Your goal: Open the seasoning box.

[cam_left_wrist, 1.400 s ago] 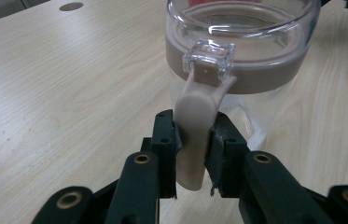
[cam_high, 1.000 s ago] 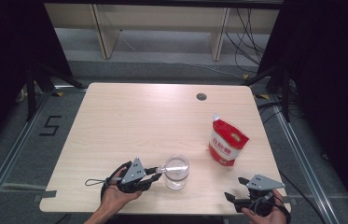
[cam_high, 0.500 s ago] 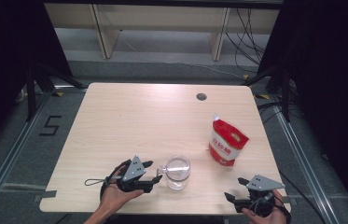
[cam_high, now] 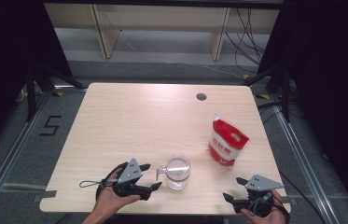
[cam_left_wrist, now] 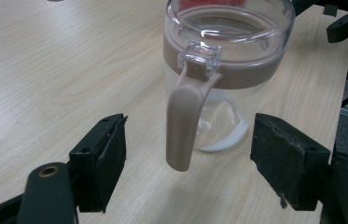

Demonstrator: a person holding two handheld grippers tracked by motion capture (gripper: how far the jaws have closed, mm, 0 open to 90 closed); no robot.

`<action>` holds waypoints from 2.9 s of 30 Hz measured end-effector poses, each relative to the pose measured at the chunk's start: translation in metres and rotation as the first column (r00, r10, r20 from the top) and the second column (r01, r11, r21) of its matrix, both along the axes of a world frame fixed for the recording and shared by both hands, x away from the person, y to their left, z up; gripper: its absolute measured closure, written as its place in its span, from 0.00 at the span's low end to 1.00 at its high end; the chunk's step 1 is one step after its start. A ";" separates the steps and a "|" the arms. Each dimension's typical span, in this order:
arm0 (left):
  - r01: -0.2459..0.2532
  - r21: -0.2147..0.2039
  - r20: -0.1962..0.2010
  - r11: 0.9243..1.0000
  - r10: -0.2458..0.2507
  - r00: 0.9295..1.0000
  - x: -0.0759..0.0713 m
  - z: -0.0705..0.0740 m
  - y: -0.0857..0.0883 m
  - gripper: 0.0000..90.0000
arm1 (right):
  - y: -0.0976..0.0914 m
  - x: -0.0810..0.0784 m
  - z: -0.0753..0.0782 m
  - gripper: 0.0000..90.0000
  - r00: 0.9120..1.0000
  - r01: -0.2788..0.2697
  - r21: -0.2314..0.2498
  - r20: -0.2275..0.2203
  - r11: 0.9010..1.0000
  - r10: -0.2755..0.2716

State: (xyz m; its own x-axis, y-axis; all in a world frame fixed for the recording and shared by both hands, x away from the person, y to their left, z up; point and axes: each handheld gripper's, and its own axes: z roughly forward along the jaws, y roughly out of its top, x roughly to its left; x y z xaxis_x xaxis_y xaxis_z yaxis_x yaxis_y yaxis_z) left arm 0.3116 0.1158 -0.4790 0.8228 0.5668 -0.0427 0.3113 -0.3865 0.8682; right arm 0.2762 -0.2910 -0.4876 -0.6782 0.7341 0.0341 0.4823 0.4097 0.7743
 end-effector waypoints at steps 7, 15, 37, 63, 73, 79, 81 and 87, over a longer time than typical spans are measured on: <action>0.001 -0.048 -0.005 0.999 -0.001 1.000 -0.006 0.007 0.001 0.31 | 0.002 0.002 0.000 0.27 1.000 -0.014 -0.009 0.020 1.000 0.014; 0.024 -0.169 0.030 0.985 -0.019 0.999 -0.010 0.020 0.007 0.67 | 0.003 0.002 0.000 0.26 1.000 -0.013 -0.002 0.006 1.000 0.013; -0.043 -0.135 0.076 0.990 0.054 0.996 0.003 0.031 -0.008 0.99 | 0.010 0.003 -0.001 0.29 0.998 -0.053 0.006 0.024 0.999 0.053; -0.037 -0.122 0.103 0.992 0.050 0.993 0.004 0.023 -0.012 0.98 | 0.025 0.002 0.009 0.58 0.993 -0.106 0.107 0.070 0.989 0.099; -0.042 -0.126 0.098 0.991 0.055 0.994 0.004 0.023 -0.011 0.98 | 0.054 0.007 0.023 0.81 0.980 -0.137 0.120 0.162 0.983 0.117; -0.039 -0.123 0.108 0.992 0.053 0.993 0.004 0.022 -0.011 0.98 | 0.080 0.010 0.027 0.91 0.956 -0.219 0.080 0.215 0.972 0.198; -0.041 -0.122 0.110 0.992 0.054 0.993 0.004 0.022 -0.010 0.98 | 0.085 0.012 0.028 0.91 0.953 -0.230 0.070 0.220 0.971 0.210; -0.039 -0.124 0.109 0.992 0.052 0.993 0.005 0.022 -0.010 0.97 | 0.094 0.017 0.036 0.94 0.949 -0.230 0.065 0.238 0.971 0.209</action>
State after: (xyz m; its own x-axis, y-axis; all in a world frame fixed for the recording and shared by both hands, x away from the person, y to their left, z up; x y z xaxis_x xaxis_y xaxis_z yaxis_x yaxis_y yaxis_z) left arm 0.3163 0.1061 -0.4573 0.7997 0.5999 -0.0228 0.2245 -0.2636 0.9381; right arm 0.2933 -0.1969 -0.4520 -0.8199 0.5669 -0.0805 0.1949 0.4085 0.8917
